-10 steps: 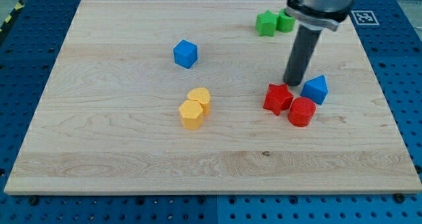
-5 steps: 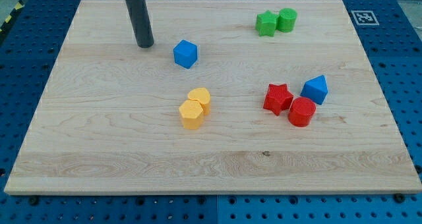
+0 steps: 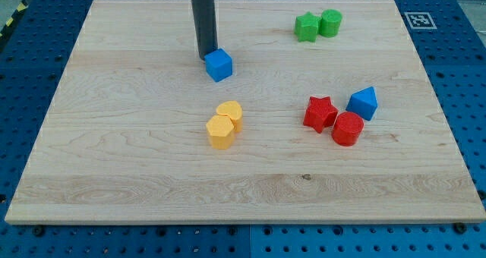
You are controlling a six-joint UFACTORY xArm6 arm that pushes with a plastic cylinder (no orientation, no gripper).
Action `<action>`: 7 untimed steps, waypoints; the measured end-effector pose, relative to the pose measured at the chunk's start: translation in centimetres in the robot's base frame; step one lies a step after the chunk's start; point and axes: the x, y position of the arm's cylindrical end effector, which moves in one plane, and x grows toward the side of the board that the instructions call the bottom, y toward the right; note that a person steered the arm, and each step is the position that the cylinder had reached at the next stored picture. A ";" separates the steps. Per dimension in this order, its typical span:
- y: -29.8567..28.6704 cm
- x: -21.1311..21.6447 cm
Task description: Push the blue cube towards the center right
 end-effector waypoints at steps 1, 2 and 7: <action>0.1 0.8; 0.1 1.6; 5.7 4.8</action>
